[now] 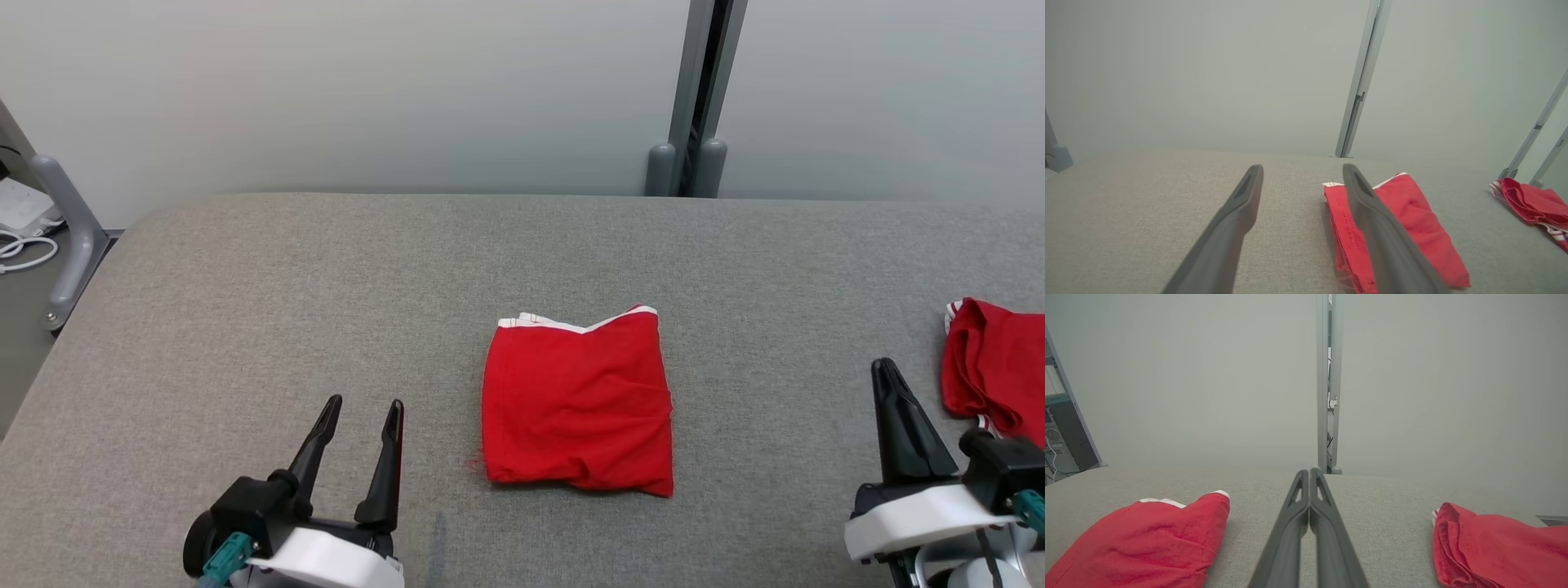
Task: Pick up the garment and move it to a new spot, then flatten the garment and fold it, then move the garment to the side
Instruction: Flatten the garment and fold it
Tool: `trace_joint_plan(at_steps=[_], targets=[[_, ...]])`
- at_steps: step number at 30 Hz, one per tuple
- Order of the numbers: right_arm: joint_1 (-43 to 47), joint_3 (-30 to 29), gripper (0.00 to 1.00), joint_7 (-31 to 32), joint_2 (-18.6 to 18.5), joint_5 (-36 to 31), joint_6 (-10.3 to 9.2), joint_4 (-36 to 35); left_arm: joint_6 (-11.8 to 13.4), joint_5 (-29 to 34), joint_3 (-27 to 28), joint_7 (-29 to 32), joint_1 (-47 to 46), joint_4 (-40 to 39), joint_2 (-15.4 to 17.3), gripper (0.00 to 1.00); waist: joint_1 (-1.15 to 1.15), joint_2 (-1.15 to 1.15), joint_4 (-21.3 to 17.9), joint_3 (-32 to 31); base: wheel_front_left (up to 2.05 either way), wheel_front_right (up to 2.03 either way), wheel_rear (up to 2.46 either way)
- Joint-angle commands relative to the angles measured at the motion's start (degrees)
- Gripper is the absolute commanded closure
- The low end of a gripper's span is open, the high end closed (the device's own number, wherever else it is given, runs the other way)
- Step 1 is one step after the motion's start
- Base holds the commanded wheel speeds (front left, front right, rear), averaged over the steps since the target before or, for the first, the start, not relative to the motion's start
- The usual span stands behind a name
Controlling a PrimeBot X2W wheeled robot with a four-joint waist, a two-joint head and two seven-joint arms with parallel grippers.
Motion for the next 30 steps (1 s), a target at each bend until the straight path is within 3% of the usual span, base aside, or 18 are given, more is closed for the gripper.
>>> trace_joint_plan(at_steps=[1, 3, 4, 5, 30], targets=[[0.6, -0.6, 1.00, 0.0, 0.0, 0.0, 0.00, 0.0, 0.0, 0.0, 0.3, -0.2, 0.7, 0.2, 0.3, 0.00, 0.00, 0.00, 0.0, 0.0, 0.00, 0.00, 0.00], [1.3, -1.1, 1.00, 0.0, 0.4, 0.3, 0.00, 0.3, 0.0, 0.2, 0.3, -0.2, 0.9, 0.6, 0.2, 0.00, 0.00, 0.00, 0.1, -0.1, 0.00, 0.00, 0.00], [1.5, -1.2, 0.68, 0.0, 0.5, 0.2, 0.00, 0.4, 0.0, 0.3, 0.3, -0.2, 1.1, 0.9, 0.3, 0.00, 0.00, 0.00, 0.1, -0.1, 0.00, 0.00, 0.00], [1.8, -1.1, 0.01, 0.0, 0.6, -0.1, 0.00, 0.6, 0.0, 0.4, 0.2, -0.2, 1.3, 1.0, 0.3, 0.00, 0.00, 0.00, 0.1, -0.1, 0.00, 0.00, 0.00], [2.1, -1.8, 0.00, 0.0, 0.9, 2.4, 0.00, 2.3, 0.4, 0.0, -0.9, -0.2, 1.3, 0.5, 0.3, 0.00, 0.00, 0.00, 2.1, -0.1, 0.00, 0.00, 0.00]])
